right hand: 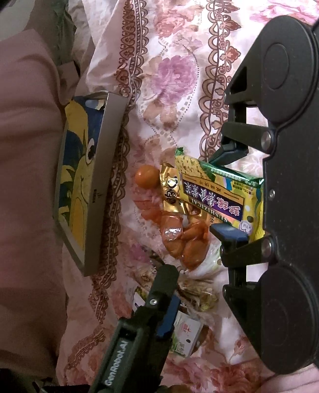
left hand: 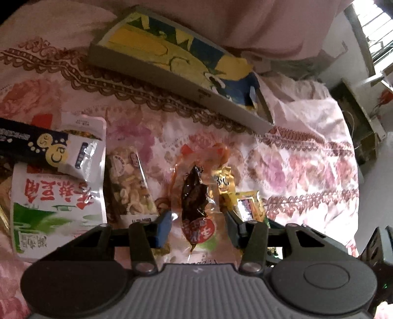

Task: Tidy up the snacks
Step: 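Reach the right gripper to the yellow-green biscuit bar and close on it, then lift the biscuit bar with the right gripper and carry it over the tray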

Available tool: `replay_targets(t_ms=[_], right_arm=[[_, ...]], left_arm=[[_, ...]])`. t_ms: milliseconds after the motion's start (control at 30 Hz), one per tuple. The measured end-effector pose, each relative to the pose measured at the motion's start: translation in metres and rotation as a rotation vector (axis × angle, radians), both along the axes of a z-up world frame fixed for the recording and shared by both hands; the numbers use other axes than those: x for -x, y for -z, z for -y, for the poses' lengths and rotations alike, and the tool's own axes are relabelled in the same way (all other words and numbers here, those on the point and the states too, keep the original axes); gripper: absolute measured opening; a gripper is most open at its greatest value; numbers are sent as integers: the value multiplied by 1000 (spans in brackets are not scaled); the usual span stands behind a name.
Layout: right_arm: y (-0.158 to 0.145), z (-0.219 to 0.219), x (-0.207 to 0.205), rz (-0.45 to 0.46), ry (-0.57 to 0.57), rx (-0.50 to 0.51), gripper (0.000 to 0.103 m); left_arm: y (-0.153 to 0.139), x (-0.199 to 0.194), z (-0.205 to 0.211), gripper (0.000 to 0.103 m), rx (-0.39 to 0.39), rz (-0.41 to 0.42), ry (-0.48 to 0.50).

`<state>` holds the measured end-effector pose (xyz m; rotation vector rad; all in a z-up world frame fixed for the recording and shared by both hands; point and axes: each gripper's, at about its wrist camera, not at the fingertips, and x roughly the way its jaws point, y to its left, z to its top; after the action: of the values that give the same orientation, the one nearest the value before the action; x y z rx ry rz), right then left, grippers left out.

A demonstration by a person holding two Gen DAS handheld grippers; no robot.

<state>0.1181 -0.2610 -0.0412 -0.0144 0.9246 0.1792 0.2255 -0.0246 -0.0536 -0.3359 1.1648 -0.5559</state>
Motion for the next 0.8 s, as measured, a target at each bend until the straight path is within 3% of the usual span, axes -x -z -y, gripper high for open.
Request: replay_targets(t_ms=[267, 433, 800], right_arm=[[-3, -1, 3, 28, -5, 14, 47], [-1, -3, 3, 25, -14, 43, 33], [-4, -14, 11, 83, -90, 106, 19]], left_arm=[[-7, 1, -6, 52, 39, 17, -24], [-12, 3, -9, 52, 46, 43, -34], [-18, 5, -9, 52, 49, 81, -36]])
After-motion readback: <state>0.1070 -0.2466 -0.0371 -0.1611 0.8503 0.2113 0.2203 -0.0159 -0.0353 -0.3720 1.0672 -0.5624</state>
